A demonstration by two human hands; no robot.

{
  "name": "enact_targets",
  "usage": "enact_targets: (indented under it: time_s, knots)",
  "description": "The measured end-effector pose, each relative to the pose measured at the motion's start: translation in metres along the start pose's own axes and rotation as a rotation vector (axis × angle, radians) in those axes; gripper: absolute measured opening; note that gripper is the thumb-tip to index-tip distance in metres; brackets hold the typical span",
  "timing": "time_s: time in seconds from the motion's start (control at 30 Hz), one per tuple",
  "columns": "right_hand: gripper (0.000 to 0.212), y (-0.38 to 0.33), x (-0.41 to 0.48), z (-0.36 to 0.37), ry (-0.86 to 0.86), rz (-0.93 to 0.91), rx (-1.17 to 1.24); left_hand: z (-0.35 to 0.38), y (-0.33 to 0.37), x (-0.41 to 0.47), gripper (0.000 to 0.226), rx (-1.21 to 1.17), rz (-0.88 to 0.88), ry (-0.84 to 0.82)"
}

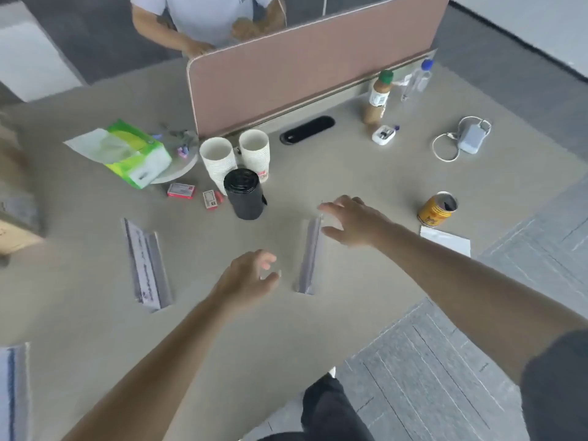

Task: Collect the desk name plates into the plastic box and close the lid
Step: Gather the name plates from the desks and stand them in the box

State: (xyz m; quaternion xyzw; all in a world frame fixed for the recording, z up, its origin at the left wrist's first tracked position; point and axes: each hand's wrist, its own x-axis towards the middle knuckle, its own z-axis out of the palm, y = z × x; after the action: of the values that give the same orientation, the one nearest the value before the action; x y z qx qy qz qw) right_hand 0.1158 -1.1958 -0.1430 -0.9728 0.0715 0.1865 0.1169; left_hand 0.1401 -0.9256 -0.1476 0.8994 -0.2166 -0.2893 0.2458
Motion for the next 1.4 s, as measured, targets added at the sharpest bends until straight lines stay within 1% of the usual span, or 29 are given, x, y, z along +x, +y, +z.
enact_targets:
  time_s: [0.1,0.17,0.27,0.37,0.47,0.53,0.6,0.7,0.77,0.83,1.0,1.07,1.17,1.23,1.4]
  knots:
    - [0.068,0.017,0.037,0.006,-0.065,0.012,0.072,0.034,0.024,0.013,0.054,-0.036,-0.130,-0.070]
    - [0.072,0.024,0.056,0.013,-0.130,-0.006,0.110,0.053,0.038,0.024,0.067,-0.022,-0.188,-0.106]
    - [0.074,0.036,0.073,0.024,-0.208,-0.016,0.228,0.075,0.053,0.043,0.072,-0.008,-0.235,-0.106]
    - [0.074,0.043,0.078,0.031,-0.244,-0.028,0.367,0.090,0.063,0.054,0.061,-0.004,-0.271,-0.088]
    - [0.066,0.043,0.079,0.039,-0.263,-0.029,0.473,0.097,0.068,0.061,0.034,-0.024,-0.291,-0.024]
    - [0.063,0.042,0.078,0.044,-0.240,-0.047,0.500,0.097,0.066,0.062,0.019,-0.040,-0.288,-0.008]
    - [0.062,0.040,0.076,0.045,-0.208,-0.067,0.517,0.093,0.062,0.059,0.014,-0.036,-0.281,0.014]
    - [0.065,0.027,0.070,0.038,-0.145,-0.108,0.567,0.080,0.057,0.049,0.021,-0.016,-0.271,0.068]
    - [0.069,0.011,0.067,0.029,-0.094,-0.129,0.613,0.067,0.055,0.040,0.023,-0.004,-0.263,0.123]
    - [0.071,-0.010,0.064,0.018,-0.060,-0.133,0.636,0.054,0.051,0.028,0.018,-0.023,-0.254,0.174]
    - [0.064,-0.070,0.048,0.004,0.010,-0.181,0.610,0.024,0.029,-0.020,0.019,-0.064,-0.218,0.297]
    - [0.066,-0.100,0.033,0.001,0.039,-0.218,0.621,0.014,0.017,-0.048,0.023,-0.064,-0.206,0.349]
    - [0.072,-0.152,0.005,-0.003,0.073,-0.285,0.642,0.001,-0.007,-0.094,0.025,-0.083,-0.167,0.434]
    - [0.078,-0.191,-0.014,-0.004,0.097,-0.302,0.632,-0.010,-0.025,-0.129,0.026,-0.112,-0.172,0.477]
    - [0.071,-0.308,-0.069,0.007,0.087,-0.420,0.616,-0.025,-0.092,-0.232,0.040,-0.211,-0.147,0.663]
